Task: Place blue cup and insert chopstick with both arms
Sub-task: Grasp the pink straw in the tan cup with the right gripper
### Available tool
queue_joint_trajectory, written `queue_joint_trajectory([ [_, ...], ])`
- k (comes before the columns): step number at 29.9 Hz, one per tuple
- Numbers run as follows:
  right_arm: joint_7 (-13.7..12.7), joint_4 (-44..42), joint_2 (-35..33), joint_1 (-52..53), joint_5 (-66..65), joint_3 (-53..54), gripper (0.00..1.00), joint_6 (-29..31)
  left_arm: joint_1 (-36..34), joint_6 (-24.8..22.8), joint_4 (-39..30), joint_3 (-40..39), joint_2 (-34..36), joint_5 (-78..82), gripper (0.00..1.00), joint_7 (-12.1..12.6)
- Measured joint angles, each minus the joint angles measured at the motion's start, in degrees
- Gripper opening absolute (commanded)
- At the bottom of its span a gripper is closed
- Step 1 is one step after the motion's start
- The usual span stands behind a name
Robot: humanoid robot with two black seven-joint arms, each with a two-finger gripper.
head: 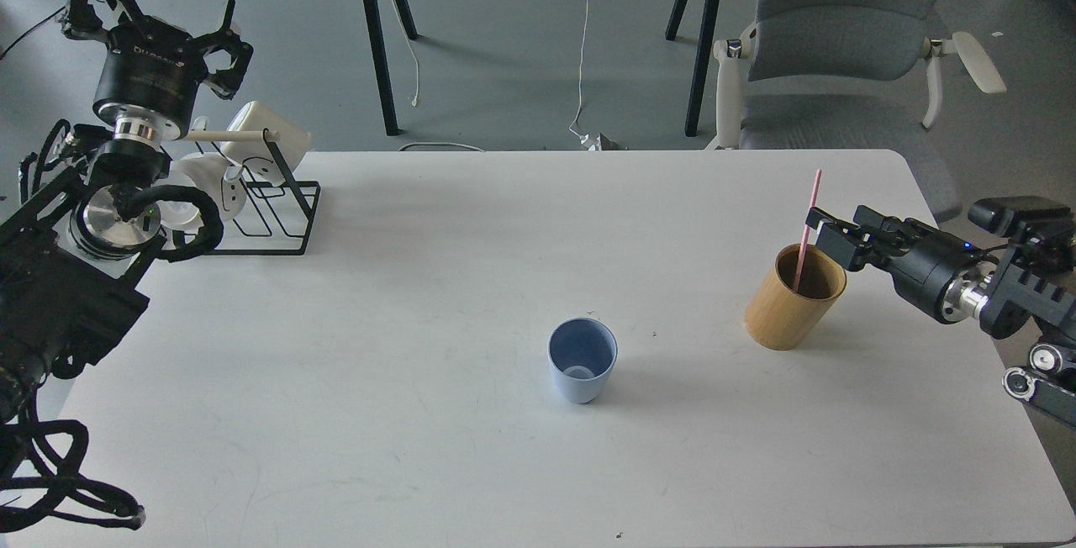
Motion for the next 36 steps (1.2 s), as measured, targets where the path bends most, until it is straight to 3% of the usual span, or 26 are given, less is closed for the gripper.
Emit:
queue_joint_trajectory([
  [4, 0.0, -0.8, 2.4, 0.3, -0.1, -0.1, 0.53, 0.1, 0.0, 0.0, 0.0, 0.2, -0.3, 0.2, 0.99, 0.0],
  [13, -0.3, -3.8, 5.1, 1.1, -1.1, -0.9, 0.34, 0.2, -0.2, 0.0, 0.7, 0.3, -0.3, 0.3, 0.99, 0.0],
  [21, -0.3, -4.3, 5.5, 2.8, -1.1, -3.0, 0.07, 0.3, -0.5, 0.0, 2.1, 0.3, -0.2, 0.2, 0.99, 0.0],
  [36, -0.2, -2.5, 4.6, 3.7, -1.1, -3.2, 0.01, 0.2, 0.0, 0.0, 2.5, 0.2, -0.1, 0.1, 0.99, -0.3],
])
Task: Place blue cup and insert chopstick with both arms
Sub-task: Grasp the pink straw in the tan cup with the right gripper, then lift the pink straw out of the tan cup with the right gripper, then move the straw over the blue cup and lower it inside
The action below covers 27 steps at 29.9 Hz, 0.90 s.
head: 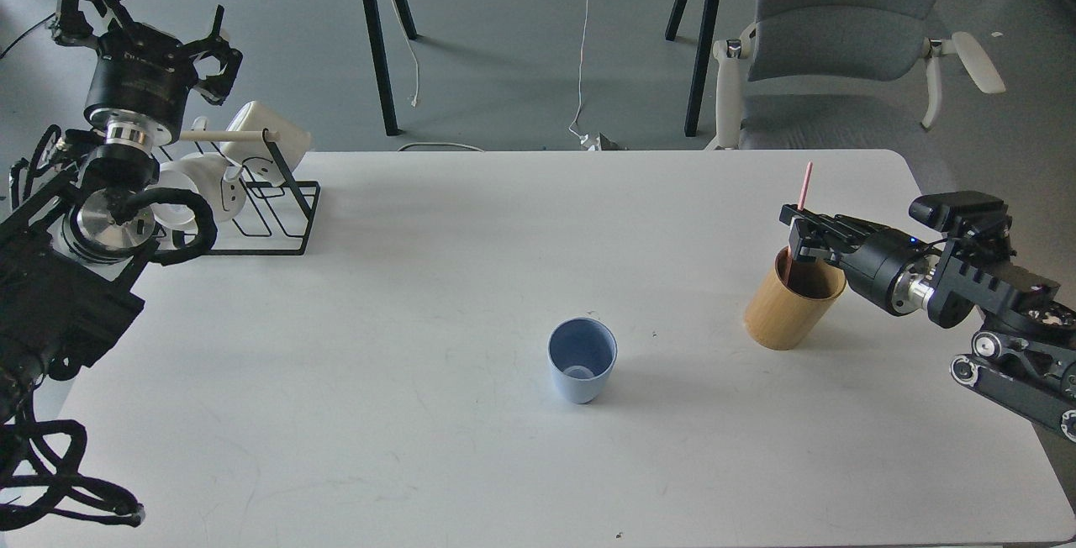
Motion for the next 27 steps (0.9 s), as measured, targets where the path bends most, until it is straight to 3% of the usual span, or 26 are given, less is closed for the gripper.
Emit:
queue_joint_trajectory([
  [12, -0.2, 8.6, -11.9, 4.5, 0.9, 0.4, 0.01, 0.2, -0.2, 0.0, 0.1, -0.2, 1.0, -0.1, 0.99, -0.1],
  [18, -0.3, 15.2, -17.9, 8.4, 1.4, 1.5, 0.01, 3.1, -0.2, 0.0, 0.1, -0.2, 1.1, -0.1, 0.99, -0.1],
  [27, -0.3, 19.3, -16.3, 14.9, 9.7, 7.4, 0.01, 3.4, -0.4, 0.0, 0.1, -0.2, 1.0, -0.1, 0.99, 0.1],
])
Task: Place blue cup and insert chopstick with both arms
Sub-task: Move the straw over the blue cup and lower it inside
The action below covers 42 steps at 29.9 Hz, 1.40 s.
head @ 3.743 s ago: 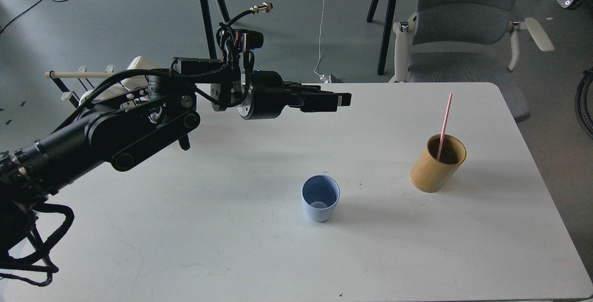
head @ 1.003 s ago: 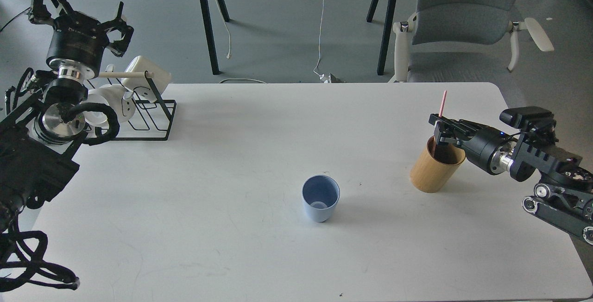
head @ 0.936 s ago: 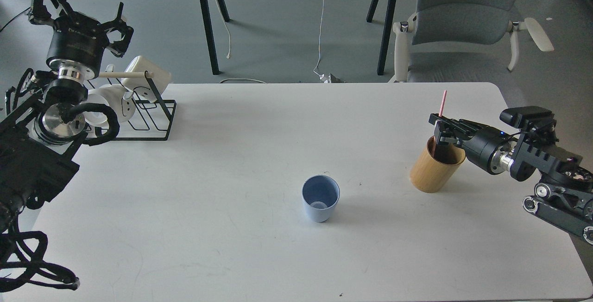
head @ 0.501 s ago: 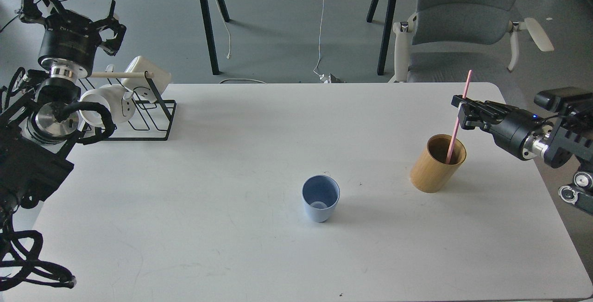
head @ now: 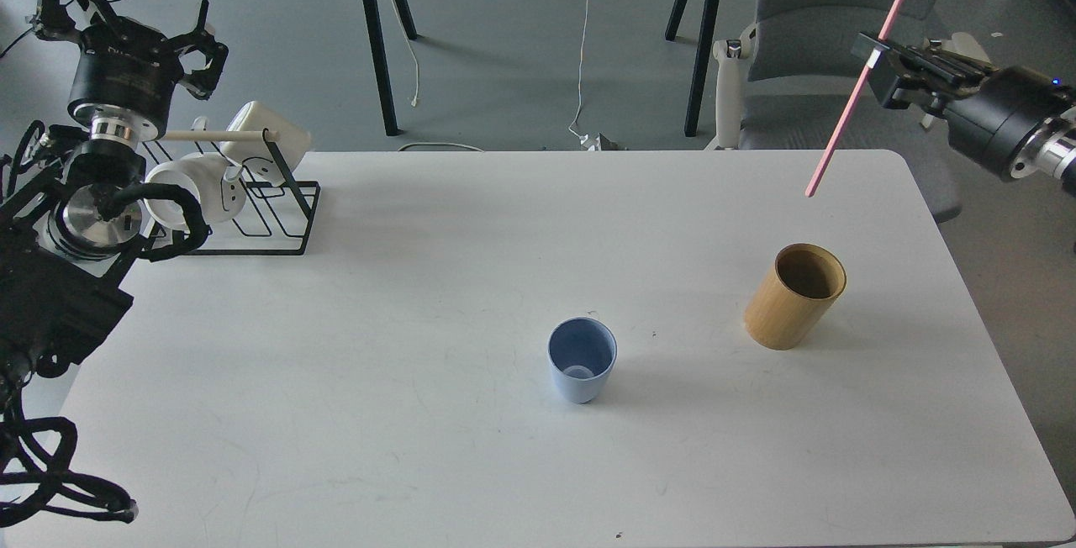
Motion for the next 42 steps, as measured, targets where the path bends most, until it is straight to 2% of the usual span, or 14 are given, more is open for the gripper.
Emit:
queue_joint_trajectory([
  [6, 0.1, 0.3, 10.9, 1.2, 3.5, -0.8, 0.01, 0.1, -0.1, 0.0, 0.0, 0.1, -0.1, 0.0, 0.99, 0.1],
  [12, 0.2, -0.3, 20.2, 1.3, 3.4, -8.1, 0.01, -0.1, -0.3, 0.0, 0.0, 0.2, -0.1, 0.0, 0.99, 0.1],
  [23, 0.7, -6.0, 27.2, -3.0, 2.6, -11.8, 0.01, -0.4, -0.2, 0.0, 0.0, 0.4, -0.4, 0.0, 0.99, -0.1],
  [42, 0.9, -12.1, 34.4, -6.9, 2.2, -12.0, 0.01, -1.8, 0.1, 0.0, 0.0, 0.1, -0.4, 0.0, 0.99, -0.4],
])
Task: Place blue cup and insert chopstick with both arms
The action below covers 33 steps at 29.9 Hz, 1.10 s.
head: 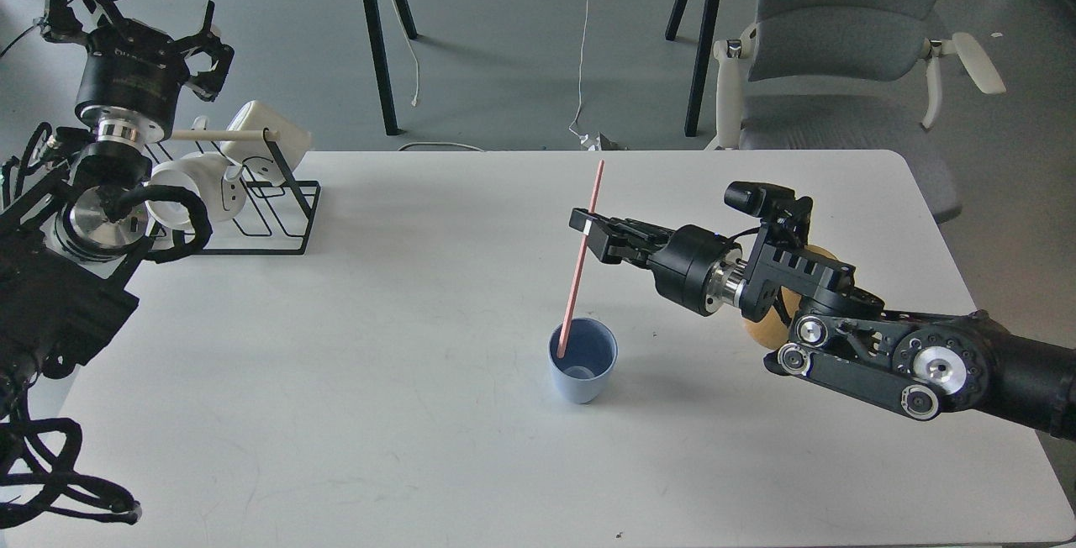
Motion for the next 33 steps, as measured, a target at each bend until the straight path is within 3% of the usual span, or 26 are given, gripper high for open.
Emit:
queue_joint_trajectory([
  [6, 4.0, 1.5, -1.1, -1.0, -5.3, 0.0, 0.01, -3.8, 0.0, 0.0, 0.0, 0.0, 0.3, 0.0, 0.99, 0.0],
  [13, 5.2, 2.0, -2.5, -2.8, -7.6, 0.0, 0.02, -4.8, 0.3, 0.0, 0.1, 0.0, 0.4, 0.0, 0.99, 0.0],
  [33, 5.3, 2.0, -2.5, -3.2, -7.6, 0.3, 0.39, -4.8, 0.3, 0.0, 0.1, -0.1, 0.5, -0.1, 0.99, 0.0],
])
